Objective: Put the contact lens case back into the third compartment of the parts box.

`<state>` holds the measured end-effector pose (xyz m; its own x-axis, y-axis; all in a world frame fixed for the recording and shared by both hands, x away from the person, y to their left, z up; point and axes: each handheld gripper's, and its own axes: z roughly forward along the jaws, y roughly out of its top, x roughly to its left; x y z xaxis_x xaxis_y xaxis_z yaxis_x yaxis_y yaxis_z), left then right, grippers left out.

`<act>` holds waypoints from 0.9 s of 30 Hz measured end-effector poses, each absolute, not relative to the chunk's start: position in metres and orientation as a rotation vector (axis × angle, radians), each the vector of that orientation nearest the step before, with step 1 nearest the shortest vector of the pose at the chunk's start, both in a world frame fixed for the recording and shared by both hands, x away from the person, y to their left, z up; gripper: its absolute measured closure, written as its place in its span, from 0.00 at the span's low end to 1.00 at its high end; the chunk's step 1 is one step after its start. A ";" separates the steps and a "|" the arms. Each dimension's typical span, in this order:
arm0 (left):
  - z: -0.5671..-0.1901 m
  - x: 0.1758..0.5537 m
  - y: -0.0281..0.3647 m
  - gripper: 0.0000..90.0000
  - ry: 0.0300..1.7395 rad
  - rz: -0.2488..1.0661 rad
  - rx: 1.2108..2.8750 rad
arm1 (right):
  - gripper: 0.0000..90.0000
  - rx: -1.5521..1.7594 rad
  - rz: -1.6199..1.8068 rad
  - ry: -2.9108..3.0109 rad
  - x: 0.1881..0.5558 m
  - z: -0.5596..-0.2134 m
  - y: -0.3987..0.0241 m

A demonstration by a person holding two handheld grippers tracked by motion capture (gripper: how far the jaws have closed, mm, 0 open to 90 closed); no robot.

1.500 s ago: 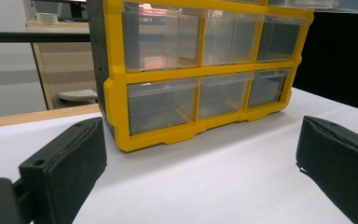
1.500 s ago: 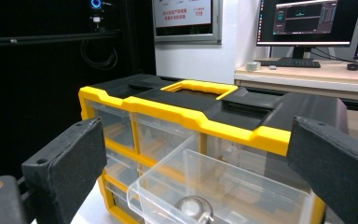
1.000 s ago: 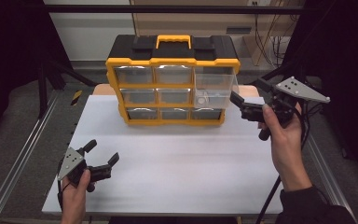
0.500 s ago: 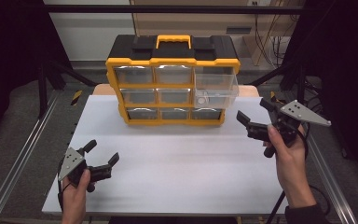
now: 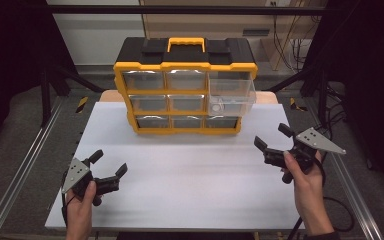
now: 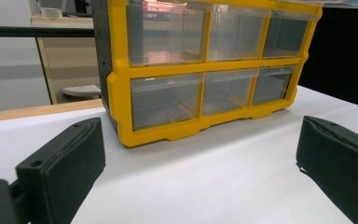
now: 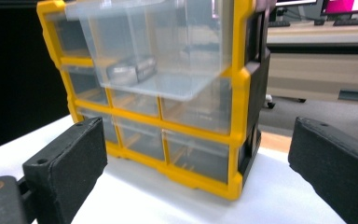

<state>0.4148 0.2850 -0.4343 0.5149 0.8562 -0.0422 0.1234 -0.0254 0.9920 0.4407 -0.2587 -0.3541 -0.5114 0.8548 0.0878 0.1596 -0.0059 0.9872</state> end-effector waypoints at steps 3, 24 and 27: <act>-0.434 0.415 0.286 0.01 0.890 0.730 1.501 | 0.05 1.055 1.553 1.712 0.439 -0.365 -0.258; -0.436 0.411 0.293 0.01 0.902 0.695 1.479 | 0.05 1.071 1.561 1.689 0.436 -0.413 -0.260; -0.437 0.411 0.292 0.01 0.900 0.690 1.489 | 0.05 1.058 1.566 1.691 0.436 -0.418 -0.258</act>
<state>0.4110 0.2919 -0.4371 0.5239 0.8481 -0.0789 0.1434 0.0035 0.9897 0.4362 -0.2584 -0.4179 -0.5051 0.8584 0.0901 0.1555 -0.0122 0.9878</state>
